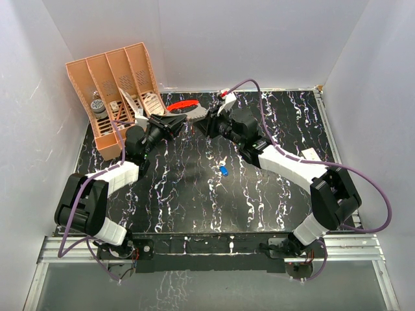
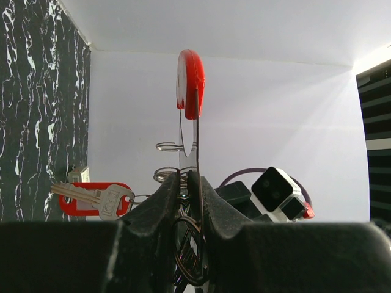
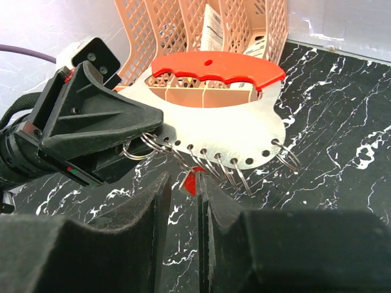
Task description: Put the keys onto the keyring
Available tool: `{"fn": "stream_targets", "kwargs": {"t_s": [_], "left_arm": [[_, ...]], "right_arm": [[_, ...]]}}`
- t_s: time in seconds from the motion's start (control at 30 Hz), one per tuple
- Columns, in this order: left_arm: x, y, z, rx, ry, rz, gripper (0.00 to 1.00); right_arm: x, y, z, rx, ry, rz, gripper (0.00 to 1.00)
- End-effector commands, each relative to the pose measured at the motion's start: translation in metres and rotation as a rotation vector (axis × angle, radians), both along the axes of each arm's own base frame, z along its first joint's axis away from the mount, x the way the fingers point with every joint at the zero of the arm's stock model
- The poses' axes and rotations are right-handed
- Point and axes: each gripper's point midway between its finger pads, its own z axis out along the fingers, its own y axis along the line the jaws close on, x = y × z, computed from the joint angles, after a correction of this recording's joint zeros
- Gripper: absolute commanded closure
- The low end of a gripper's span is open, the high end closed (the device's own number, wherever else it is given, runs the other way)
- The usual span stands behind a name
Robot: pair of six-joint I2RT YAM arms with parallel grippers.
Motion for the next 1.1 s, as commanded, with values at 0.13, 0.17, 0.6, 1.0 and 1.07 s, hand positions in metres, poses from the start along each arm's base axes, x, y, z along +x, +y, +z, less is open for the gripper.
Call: {"fn": "stream_targets", "kwargs": {"t_s": [0.13,0.17,0.6,1.0,1.07], "left_arm": [[-0.0101,-0.0048,0.0242,-0.028,-0.077,-0.045,1.0],[-0.0102,-0.005,0.0244,-0.028,-0.079,-0.047,1.0],[-0.0111,-0.0085,0.0241,-0.031,-0.084,-0.072,1.0],[-0.0122,-0.0129,0.0235,-0.072,-0.086,-0.111,1.0],[-0.0126,-0.013,0.0227,-0.08,-0.085,-0.114,1.0]], "right_arm": [[0.0044,-0.0038,0.0225,0.041,-0.047,-0.009,0.78],[0.005,-0.0042,0.0228,0.042,-0.048,-0.01,0.78],[0.006,0.0003,0.0276,0.053,-0.069,0.013,0.78],[0.0087,0.003,0.028,0.061,-0.102,0.022,0.78],[0.0091,0.0024,0.0287,0.066,-0.108,0.019,0.78]]}}
